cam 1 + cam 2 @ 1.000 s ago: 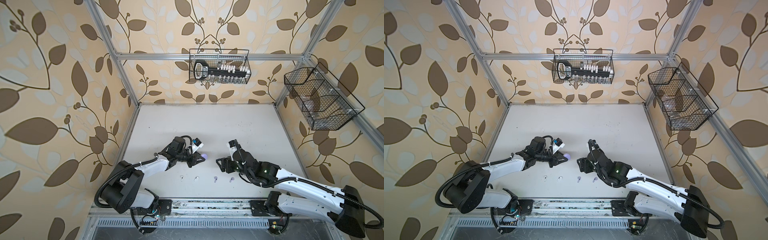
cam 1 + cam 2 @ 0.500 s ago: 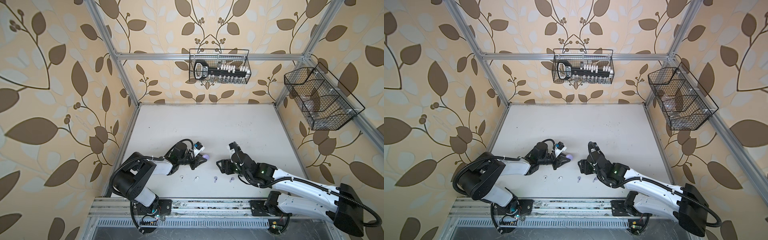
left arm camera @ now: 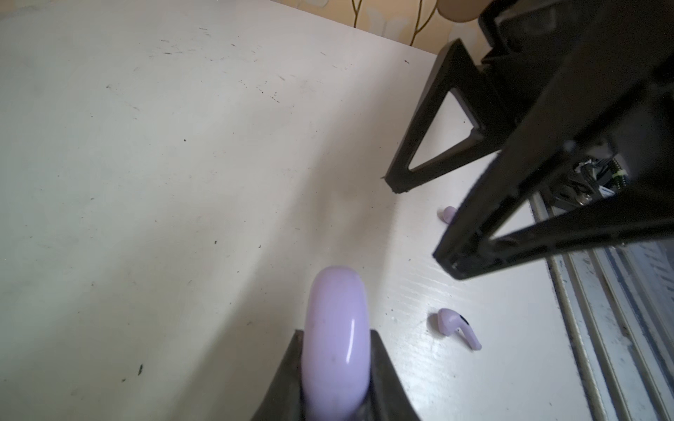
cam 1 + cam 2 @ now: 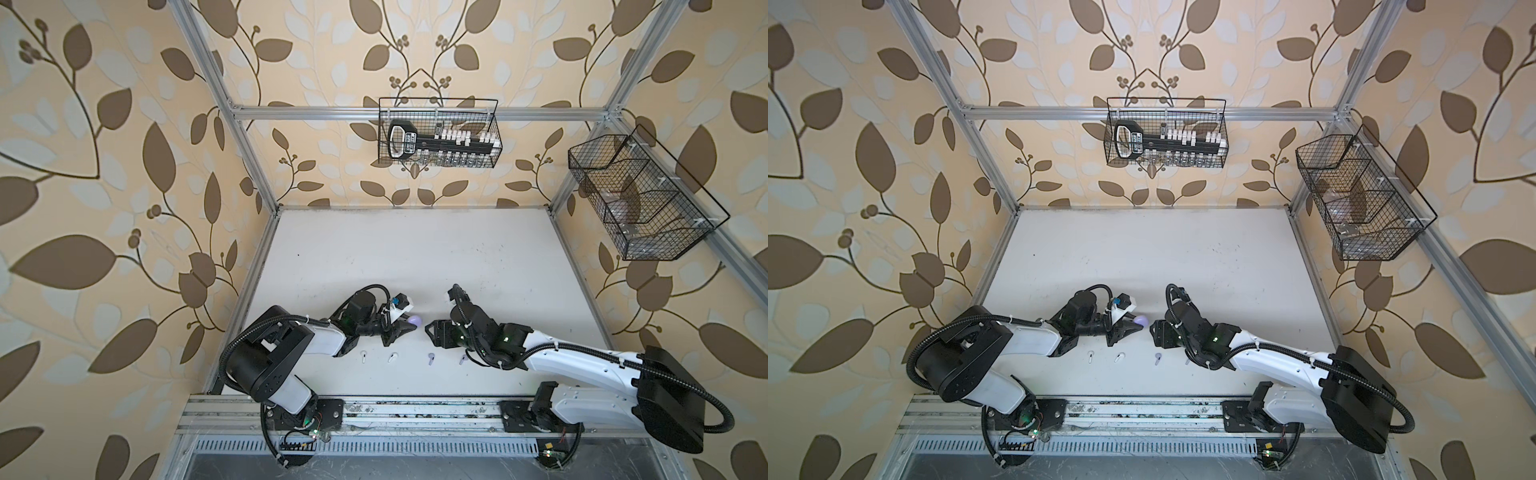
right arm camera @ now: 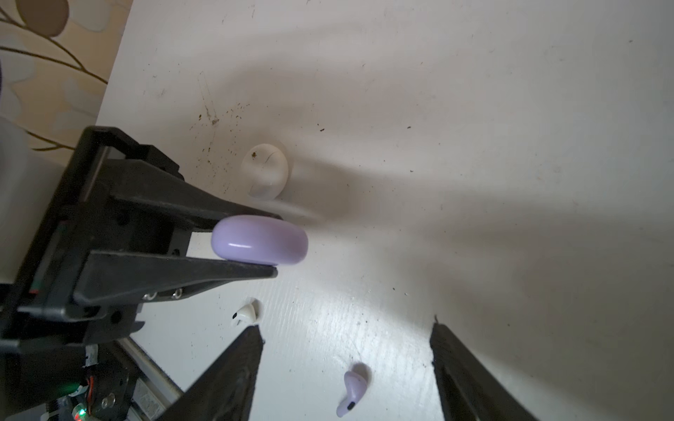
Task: Insert the wireless bluetooth earbuds into the charging case
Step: 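Move the right gripper to the case lid and pinch the lid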
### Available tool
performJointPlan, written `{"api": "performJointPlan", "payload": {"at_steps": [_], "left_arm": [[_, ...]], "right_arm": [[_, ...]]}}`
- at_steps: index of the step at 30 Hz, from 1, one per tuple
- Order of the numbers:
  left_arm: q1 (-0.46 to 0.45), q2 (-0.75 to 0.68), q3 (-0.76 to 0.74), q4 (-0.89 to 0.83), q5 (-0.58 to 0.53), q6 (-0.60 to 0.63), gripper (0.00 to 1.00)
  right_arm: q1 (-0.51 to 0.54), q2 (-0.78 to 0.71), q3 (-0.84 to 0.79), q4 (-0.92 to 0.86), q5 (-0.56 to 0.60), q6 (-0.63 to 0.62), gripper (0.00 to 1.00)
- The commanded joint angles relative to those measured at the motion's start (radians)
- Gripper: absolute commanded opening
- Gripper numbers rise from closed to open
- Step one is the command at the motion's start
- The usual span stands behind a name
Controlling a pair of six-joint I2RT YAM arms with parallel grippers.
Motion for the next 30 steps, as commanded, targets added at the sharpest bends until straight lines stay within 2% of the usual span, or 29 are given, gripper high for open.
{"api": "performJointPlan", "payload": {"at_steps": [1, 11, 23, 30], "left_arm": [[-0.032, -0.034, -0.02, 0.056, 0.033, 0.08, 0.02], [-0.07, -0.034, -0.043, 0.072, 0.005, 0.144, 0.01], [-0.071, -0.03, -0.04, 0.076, -0.012, 0.144, 0.01], [-0.071, -0.023, -0.039, 0.077, -0.015, 0.149, 0.01]], "right_arm": [[-0.006, 0.019, -0.002, 0.054, -0.016, 0.022, 0.74], [0.023, 0.049, -0.015, 0.091, -0.02, 0.036, 0.73], [0.058, -0.082, -0.09, 0.026, 0.004, 0.058, 0.73], [0.061, -0.033, -0.095, 0.074, -0.024, 0.072, 0.73]]}}
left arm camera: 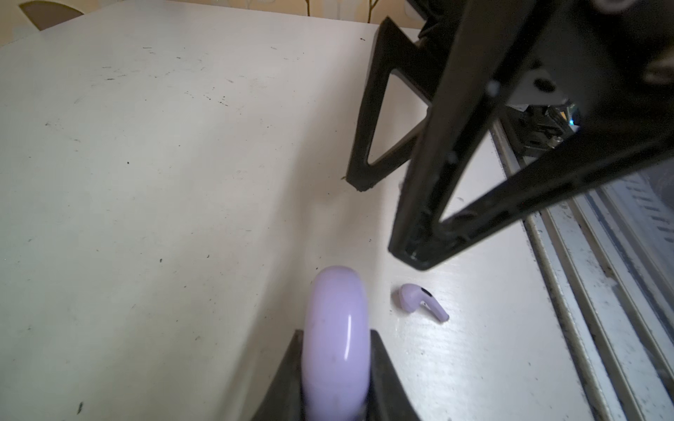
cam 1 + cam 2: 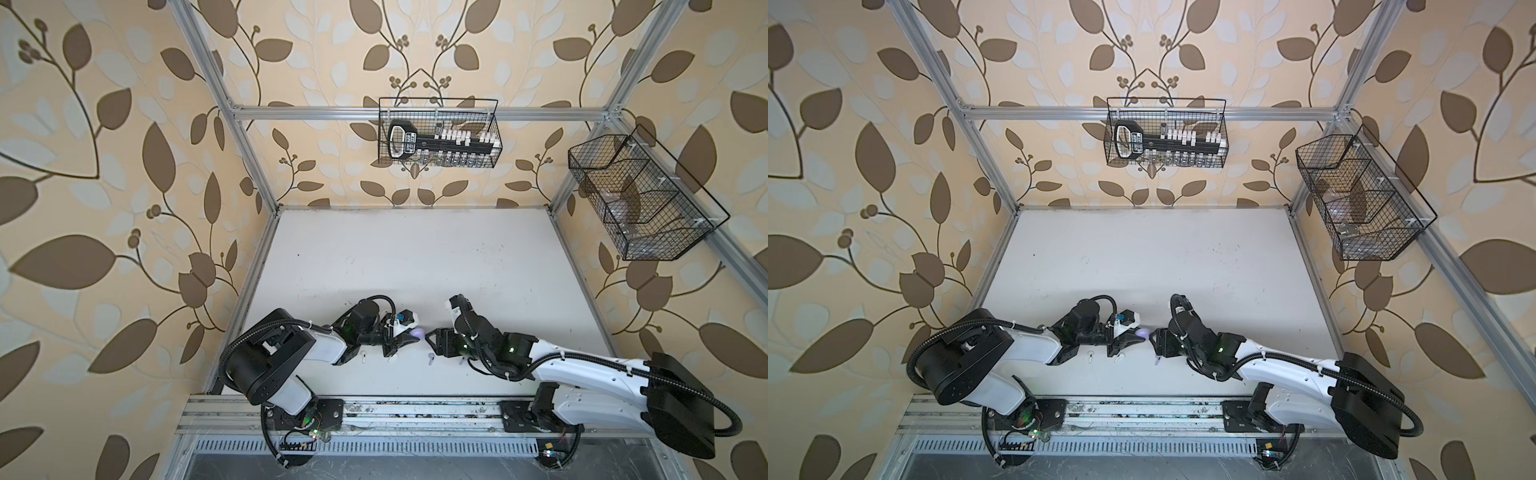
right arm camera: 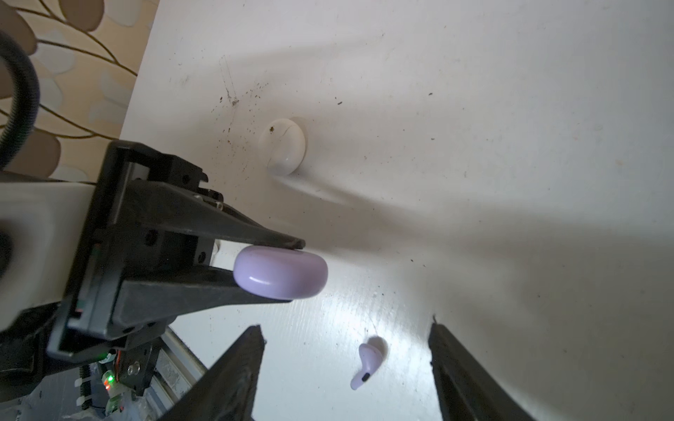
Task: Insert the wireless bluetooth earbuds into the charging case
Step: 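Move the right gripper to the case lid and pinch the lid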
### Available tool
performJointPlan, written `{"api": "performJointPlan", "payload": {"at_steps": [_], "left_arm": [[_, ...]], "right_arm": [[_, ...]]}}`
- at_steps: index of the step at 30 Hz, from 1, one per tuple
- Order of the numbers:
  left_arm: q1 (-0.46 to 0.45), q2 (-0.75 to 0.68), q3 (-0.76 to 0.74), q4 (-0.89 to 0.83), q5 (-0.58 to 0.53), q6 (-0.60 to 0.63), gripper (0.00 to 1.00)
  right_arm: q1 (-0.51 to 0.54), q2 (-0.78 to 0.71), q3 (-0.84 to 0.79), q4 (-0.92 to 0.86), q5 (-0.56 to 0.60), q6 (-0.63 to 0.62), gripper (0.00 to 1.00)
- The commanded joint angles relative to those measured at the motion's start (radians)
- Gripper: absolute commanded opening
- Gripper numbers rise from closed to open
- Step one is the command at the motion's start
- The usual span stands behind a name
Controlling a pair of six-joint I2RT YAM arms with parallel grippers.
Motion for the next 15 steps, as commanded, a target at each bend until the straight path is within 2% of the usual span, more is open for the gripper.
{"api": "performJointPlan", "payload": {"at_steps": [1, 15], "left_arm": [[-0.006, -0.016, 0.004, 0.051, -0.004, 0.025, 0.01], [-0.006, -0.015, 0.002, 0.046, 0.003, 0.033, 0.01]], "right_arm": [[0.009, 0.037, -0.004, 0.026, -0.013, 0.026, 0.73], [-0.008, 0.121, 0.031, 0.069, -0.036, 0.015, 0.73]]}}
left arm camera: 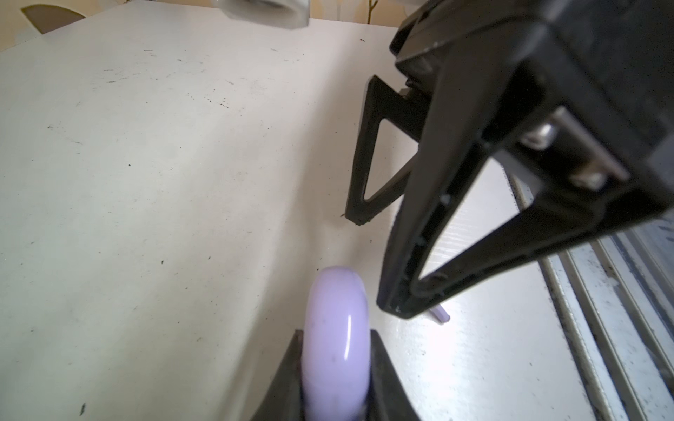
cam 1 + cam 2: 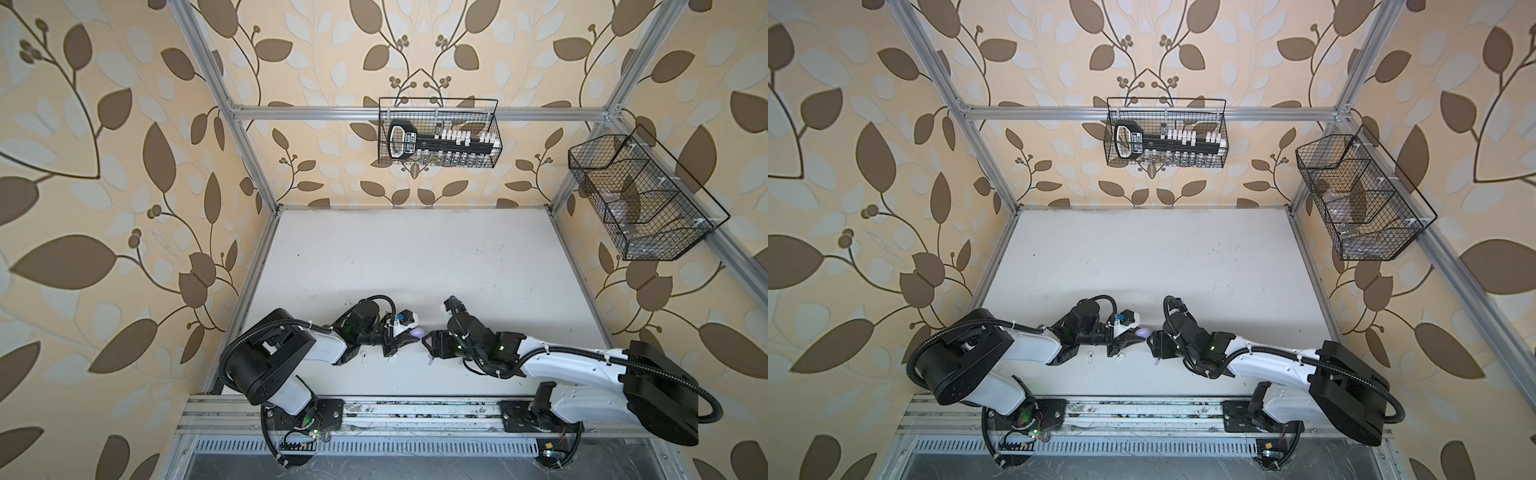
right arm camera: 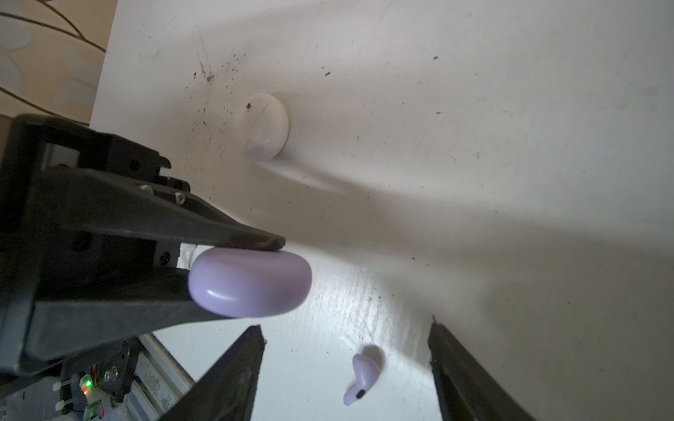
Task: Insert the wireless bluetooth earbuds into the charging case
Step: 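Move the right gripper to the case lid and pinch the lid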
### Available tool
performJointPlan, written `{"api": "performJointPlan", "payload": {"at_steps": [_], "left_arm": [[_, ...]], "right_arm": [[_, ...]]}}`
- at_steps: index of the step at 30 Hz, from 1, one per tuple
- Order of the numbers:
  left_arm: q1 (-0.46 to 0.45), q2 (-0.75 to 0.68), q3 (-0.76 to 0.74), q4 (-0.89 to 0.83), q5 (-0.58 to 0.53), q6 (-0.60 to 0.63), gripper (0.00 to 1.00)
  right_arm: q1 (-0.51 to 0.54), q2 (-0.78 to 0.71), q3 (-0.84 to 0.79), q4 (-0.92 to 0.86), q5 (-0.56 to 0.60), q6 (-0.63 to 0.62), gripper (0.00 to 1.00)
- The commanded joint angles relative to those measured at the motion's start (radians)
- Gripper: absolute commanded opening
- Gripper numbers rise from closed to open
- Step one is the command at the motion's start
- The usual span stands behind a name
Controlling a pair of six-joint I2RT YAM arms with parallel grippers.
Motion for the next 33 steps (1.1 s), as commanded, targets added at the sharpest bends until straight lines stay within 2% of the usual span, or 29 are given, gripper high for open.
{"api": "performJointPlan", "payload": {"at_steps": [1, 33], "left_arm": [[-0.005, -0.014, 0.002, 0.043, 0.004, 0.029, 0.01], [-0.006, -0.014, 0.002, 0.04, 0.005, 0.04, 0.01]], "right_arm": [[-0.009, 0.02, 0.027, 0.019, -0.015, 0.006, 0.73], [-0.111, 0.019, 0.054, 0.017, -0.06, -0.061, 0.72]]}}
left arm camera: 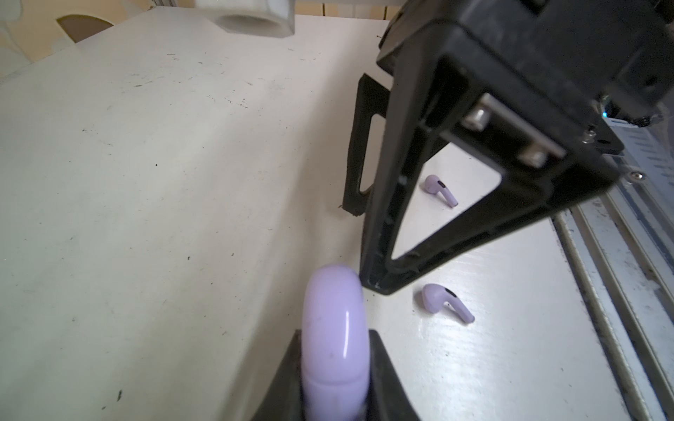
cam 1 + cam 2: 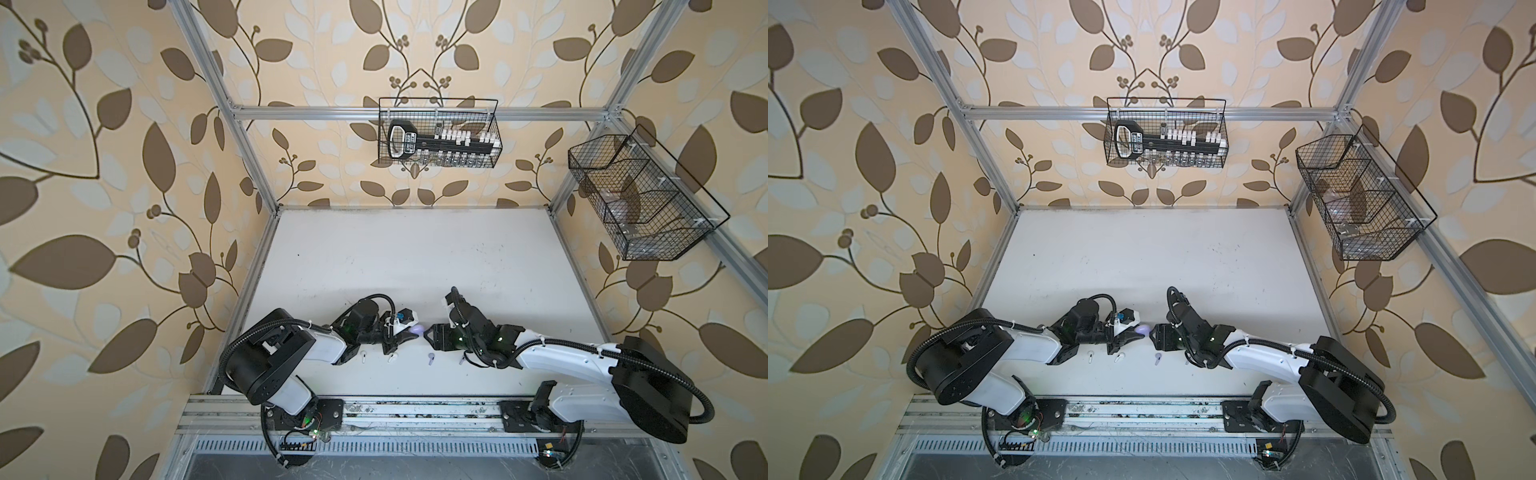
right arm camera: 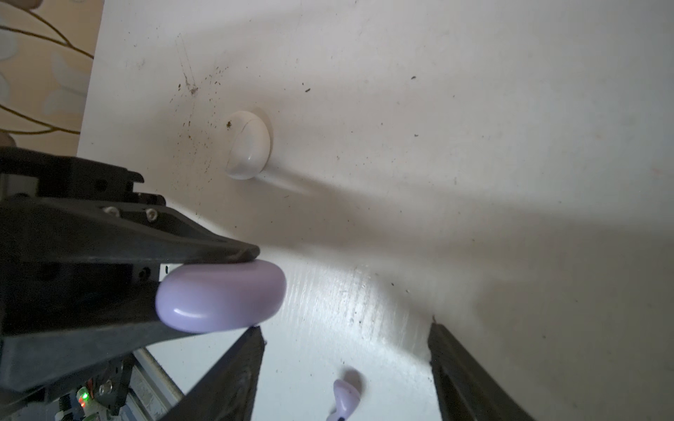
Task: Insert the wireless bluetooth earbuds into the charging case
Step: 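Move the right gripper to the case lid and pinch the lid, then pull the lid away from the case body with the right gripper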
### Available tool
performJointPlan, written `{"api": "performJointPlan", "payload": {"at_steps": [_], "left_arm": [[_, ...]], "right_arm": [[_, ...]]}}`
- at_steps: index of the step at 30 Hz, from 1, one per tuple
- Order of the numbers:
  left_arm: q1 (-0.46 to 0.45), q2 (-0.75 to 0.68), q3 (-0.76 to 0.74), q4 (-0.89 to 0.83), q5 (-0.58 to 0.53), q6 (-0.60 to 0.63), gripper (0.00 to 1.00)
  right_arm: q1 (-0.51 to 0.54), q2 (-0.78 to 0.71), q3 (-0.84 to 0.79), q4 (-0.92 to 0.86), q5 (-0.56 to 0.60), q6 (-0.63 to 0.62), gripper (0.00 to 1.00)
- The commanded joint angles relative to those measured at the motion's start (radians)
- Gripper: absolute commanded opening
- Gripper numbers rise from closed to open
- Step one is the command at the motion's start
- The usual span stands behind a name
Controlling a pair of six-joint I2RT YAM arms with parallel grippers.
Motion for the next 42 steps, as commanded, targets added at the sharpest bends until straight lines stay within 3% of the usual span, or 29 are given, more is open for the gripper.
{"api": "performJointPlan", "payload": {"at_steps": [1, 28, 42], "left_arm": [[-0.009, -0.014, 0.001, 0.03, 0.048, 0.021, 0.0], [-0.011, -0.015, 0.003, 0.027, 0.043, 0.025, 0.0], [-0.011, -0.014, 0.006, 0.027, 0.023, 0.02, 0.0]], "right_arm": [[-0.012, -0.016, 0.034, 0.011, 0.014, -0.006, 0.72], [-0.07, -0.027, 0.048, 0.0, -0.001, -0.031, 0.71], [0.104, -0.102, 0.047, -0.087, 0.047, -0.011, 0.74]]}}
